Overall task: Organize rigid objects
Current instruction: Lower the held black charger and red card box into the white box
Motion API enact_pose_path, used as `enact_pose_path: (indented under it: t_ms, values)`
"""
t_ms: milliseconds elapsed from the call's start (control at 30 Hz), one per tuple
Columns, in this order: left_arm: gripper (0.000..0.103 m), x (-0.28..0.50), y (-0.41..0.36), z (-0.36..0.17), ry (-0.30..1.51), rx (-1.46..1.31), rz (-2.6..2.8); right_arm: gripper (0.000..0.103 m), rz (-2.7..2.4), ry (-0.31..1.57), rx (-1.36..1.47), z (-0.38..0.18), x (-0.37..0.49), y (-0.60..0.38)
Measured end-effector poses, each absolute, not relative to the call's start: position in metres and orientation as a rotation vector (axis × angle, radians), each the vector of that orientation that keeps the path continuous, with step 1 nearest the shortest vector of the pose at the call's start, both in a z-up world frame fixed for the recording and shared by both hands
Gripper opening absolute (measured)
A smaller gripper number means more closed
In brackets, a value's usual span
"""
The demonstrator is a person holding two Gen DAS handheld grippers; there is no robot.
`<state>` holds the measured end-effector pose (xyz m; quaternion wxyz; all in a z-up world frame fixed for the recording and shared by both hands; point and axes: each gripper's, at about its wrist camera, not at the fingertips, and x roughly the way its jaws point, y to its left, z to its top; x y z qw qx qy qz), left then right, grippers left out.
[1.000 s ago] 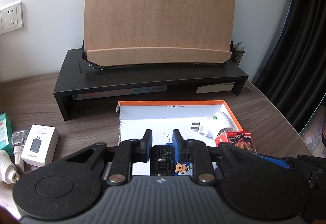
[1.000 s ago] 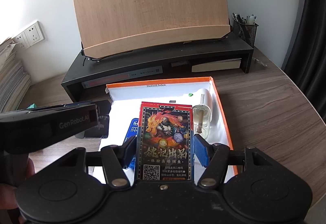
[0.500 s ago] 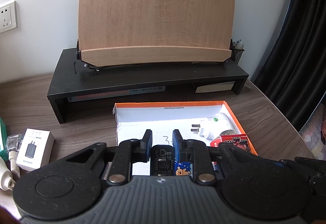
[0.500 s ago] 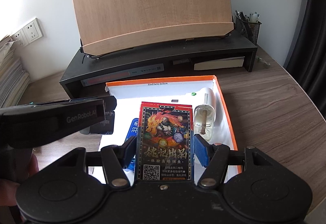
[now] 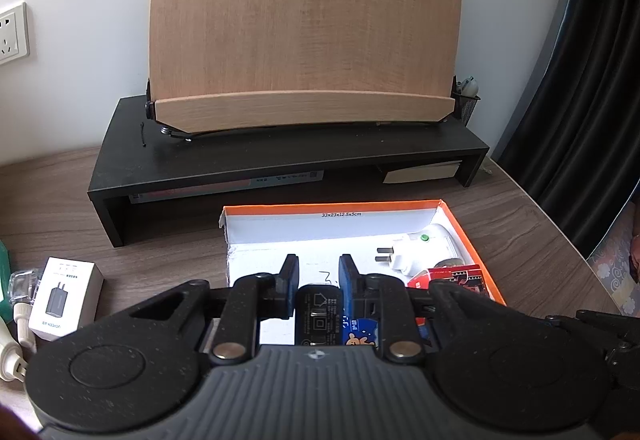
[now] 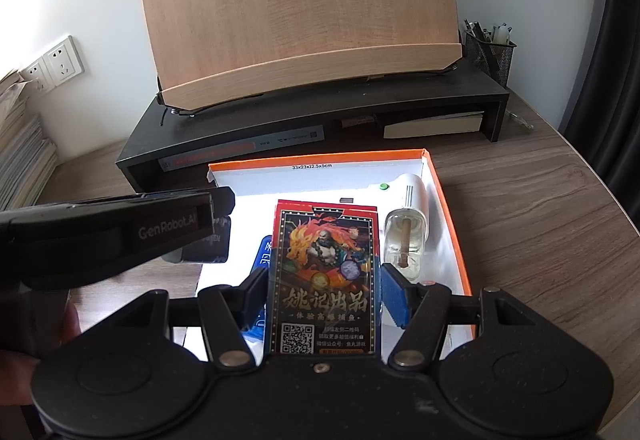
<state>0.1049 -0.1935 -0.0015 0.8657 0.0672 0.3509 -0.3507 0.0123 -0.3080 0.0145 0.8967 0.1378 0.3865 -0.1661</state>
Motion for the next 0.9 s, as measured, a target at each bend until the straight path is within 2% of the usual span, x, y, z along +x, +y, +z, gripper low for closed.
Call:
enact_pose_path:
  t_ms: [900]
  values:
    - [0.023, 0.1084, -0.1991, -0.0049, 0.744, 0.137, -0.740, 0.073, -0.333, 0.815, 0.289, 0.0099, 0.0157, -0.3089]
